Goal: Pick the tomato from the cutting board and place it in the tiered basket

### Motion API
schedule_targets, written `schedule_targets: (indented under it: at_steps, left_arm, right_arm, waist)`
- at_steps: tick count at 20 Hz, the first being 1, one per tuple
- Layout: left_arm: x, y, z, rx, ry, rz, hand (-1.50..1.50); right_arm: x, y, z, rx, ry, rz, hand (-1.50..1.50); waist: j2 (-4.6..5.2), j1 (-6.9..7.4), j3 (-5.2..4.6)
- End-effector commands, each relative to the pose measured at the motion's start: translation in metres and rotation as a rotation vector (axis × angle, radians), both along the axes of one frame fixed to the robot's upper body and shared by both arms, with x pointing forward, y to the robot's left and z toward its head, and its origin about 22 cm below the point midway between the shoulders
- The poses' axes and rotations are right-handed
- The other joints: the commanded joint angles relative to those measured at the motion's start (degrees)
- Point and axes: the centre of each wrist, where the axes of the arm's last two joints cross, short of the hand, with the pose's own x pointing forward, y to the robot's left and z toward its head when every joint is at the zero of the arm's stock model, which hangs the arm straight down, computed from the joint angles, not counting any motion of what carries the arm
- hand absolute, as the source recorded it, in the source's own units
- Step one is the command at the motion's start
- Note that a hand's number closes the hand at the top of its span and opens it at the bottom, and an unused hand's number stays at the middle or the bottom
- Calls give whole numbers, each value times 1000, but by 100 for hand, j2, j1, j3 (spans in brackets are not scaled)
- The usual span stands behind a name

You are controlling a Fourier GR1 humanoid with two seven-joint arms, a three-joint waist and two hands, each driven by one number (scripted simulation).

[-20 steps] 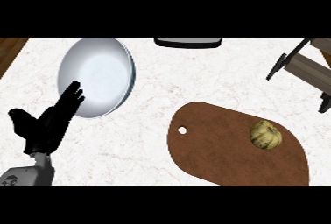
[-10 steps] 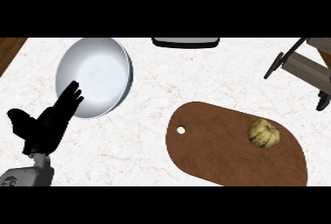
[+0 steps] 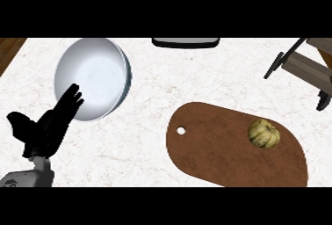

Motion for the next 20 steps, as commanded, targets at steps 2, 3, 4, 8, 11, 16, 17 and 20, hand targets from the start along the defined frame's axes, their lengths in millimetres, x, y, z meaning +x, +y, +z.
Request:
schedule_targets:
  at_steps: [2,3,4,8,11,16,17,20]
  left_arm:
    - [-6,1,4,12,-19,-14,0]
    - [-7,13,4,13,-9,4,0]
    - [-7,0,9,1,-5,0,0]
    - [3,-16,13,7,-1,-3,0]
    - [18,-8,9,16,-33,18,0]
    - [-6,16,-5,-7,-7,-7,0]
    - [6,-12,-8,2,2,-6,0]
    - [0,-14,-10,-11,1,-6,0]
  right_arm:
    - [15,8,-3,-36,-85,-41,150]
    - [12,-3,-15,48,-183,-67,150]
    - [18,-1,-25,82,-186,-52,150]
    - [31,16,-12,72,-151,-38,-150]
    - [33,14,-20,32,-154,-17,-150]
    - [39,9,-31,140,-205,-20,-150]
    - [41,13,-26,180,-243,-34,-150]
    - [35,3,-17,323,-275,-45,-150]
  waist:
    - [14,74,0]
    - [12,54,5]
    - [5,44,7]
    - [17,46,2]
    - [16,-23,1]
    - [12,24,2]
    - [45,47,4]
    - [32,38,6]
